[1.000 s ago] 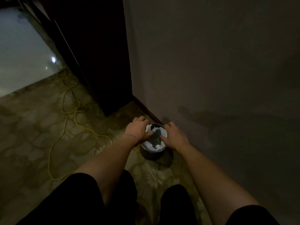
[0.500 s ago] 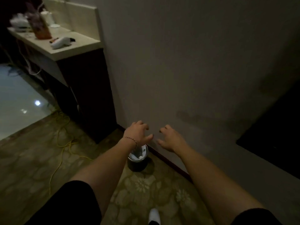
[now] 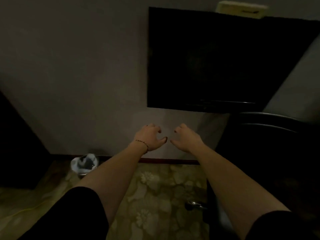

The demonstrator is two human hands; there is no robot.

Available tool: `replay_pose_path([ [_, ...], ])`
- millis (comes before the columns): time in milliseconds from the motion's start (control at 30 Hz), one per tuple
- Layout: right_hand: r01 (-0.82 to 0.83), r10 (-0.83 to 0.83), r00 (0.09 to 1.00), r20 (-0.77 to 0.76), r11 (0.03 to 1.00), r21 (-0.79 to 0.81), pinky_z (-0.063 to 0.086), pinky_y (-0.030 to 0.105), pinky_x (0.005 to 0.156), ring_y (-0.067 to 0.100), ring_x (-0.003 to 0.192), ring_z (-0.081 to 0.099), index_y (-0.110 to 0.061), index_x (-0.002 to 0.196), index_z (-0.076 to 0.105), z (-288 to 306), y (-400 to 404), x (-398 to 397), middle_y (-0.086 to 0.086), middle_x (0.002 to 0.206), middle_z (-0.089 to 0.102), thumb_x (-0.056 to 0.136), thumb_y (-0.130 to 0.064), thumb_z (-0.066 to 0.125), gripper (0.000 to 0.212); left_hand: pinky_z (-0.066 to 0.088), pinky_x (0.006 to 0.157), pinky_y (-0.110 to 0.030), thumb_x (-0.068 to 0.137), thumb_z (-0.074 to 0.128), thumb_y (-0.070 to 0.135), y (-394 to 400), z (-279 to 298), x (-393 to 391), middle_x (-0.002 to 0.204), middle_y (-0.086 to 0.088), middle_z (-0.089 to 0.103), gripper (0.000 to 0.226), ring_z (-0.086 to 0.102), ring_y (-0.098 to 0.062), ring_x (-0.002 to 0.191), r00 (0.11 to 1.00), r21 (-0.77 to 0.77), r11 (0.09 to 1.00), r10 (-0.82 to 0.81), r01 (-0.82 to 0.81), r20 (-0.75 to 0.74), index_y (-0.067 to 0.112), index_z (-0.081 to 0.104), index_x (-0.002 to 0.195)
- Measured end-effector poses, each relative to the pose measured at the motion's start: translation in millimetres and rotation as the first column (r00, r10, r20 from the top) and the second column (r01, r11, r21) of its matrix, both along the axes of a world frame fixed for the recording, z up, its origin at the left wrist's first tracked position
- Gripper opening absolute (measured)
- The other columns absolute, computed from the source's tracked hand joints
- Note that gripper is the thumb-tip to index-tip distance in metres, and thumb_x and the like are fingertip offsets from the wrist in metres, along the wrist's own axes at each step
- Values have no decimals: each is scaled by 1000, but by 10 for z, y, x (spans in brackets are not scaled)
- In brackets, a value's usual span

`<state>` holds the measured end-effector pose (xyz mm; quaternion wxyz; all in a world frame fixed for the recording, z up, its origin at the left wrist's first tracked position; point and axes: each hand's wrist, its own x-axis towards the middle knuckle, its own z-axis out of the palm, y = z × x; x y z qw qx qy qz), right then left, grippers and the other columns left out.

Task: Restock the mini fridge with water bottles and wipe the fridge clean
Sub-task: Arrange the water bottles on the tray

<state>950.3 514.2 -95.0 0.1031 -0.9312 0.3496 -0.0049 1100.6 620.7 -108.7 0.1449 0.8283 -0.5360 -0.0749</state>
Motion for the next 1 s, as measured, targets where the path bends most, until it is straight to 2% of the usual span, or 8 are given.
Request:
replay_pose_path([
  [167,187,-186,982,39,982,-11,54,44,81,28,102,56,-17,122,54,166,-238,-1572,4,120,44,92,-48,58,43,48,96,-38,89,49,66,-694,133,-1360,125,-1,54,59,51,-21,115,981,-4,981,-192,192,38,22,59,125],
  [367,447,-443,893,85,894,-36,56,43,78,23,99,57,-21,121,55,227,-432,-3802,2,120,47,91,-47,61,40,53,84,-39,86,49,69,-1399,187,-3465,116,3,52,53,52,-17,102,897,-24,896,-442,442,27,28,58,118],
  [533,674,-669,737,96,736,-51,55,38,78,17,98,56,-26,120,55,374,-543,-5822,-2,120,46,92,-47,61,35,51,79,-32,86,52,67,-1867,227,-5447,117,5,51,49,51,-13,99,785,-33,785,-619,619,-3,30,58,118],
  [633,764,-761,645,65,643,-51,49,28,71,14,97,54,-25,126,52,419,-560,-6939,-1,124,45,94,-45,60,39,53,83,-37,85,51,69,-2129,244,-6534,115,6,51,49,52,-13,98,712,-45,713,-701,699,-42,31,58,116],
  [733,838,-840,543,0,541,-78,53,34,79,19,105,56,-23,127,51,386,-642,-7826,3,132,45,93,-47,59,42,53,86,-38,85,50,71,-2320,207,-7441,116,6,50,52,51,-14,101,641,-36,644,-765,765,-62,32,57,119],
  [833,896,-898,441,14,439,-64,54,39,85,21,109,56,-23,130,51,373,-805,-8534,2,132,45,93,-49,60,46,53,86,-39,86,51,69,-2530,202,-8187,119,5,49,54,51,-15,104,572,-16,574,-817,819,-69,30,56,123],
  [1000,933,-934,358,-13,358,-27,51,39,88,24,116,55,-22,138,48,242,-1161,-9645,2,135,43,94,-49,58,52,54,86,-40,83,48,73,-3171,123,-9360,120,5,52,57,52,-16,104,480,-4,481,-875,877,-66,31,57,121],
])
